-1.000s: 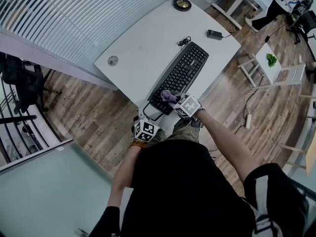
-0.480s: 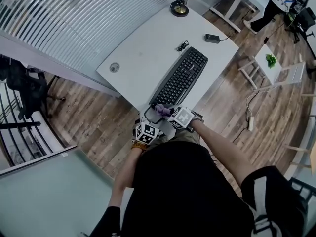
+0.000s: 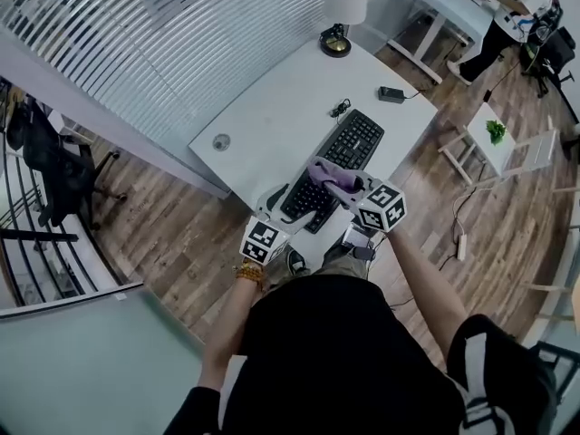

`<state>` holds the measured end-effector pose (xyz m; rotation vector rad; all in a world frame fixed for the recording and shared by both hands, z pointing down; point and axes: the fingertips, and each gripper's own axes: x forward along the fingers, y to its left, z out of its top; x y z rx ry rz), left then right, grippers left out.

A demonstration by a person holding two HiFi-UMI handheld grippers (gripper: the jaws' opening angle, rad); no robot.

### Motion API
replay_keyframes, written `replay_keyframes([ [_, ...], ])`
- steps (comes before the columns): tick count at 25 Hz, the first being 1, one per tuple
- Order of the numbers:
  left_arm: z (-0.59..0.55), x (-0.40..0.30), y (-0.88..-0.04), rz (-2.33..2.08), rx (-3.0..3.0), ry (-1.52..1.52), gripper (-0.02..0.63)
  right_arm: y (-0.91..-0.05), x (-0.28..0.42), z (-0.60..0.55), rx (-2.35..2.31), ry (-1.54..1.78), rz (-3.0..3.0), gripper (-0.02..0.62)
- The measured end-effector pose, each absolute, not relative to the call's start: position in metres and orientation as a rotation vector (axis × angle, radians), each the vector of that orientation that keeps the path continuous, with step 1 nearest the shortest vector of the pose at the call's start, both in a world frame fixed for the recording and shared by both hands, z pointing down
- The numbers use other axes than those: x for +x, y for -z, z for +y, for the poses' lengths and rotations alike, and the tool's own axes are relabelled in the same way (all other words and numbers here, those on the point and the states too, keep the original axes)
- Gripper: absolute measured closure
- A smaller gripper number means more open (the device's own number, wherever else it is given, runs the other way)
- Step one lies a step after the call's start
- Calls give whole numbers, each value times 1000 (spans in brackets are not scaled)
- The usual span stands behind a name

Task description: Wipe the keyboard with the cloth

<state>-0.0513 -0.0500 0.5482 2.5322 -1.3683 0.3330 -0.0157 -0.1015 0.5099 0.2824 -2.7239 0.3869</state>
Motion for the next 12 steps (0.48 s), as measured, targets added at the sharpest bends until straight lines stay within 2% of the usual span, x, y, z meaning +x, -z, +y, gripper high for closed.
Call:
replay_keyframes([
  [4,-90,-70,-451,-1597,2619,-136,231,-423,-14,-120,465,-194,-2938,548],
  [8,-97,-83,-391,-1812,2634,-10,388,-368,-6,-115,649,-136,-3093,548],
  [12,-90,-79,-394,-1906,2588,14,500,-384,4,-106,785,-104,-3040,548],
])
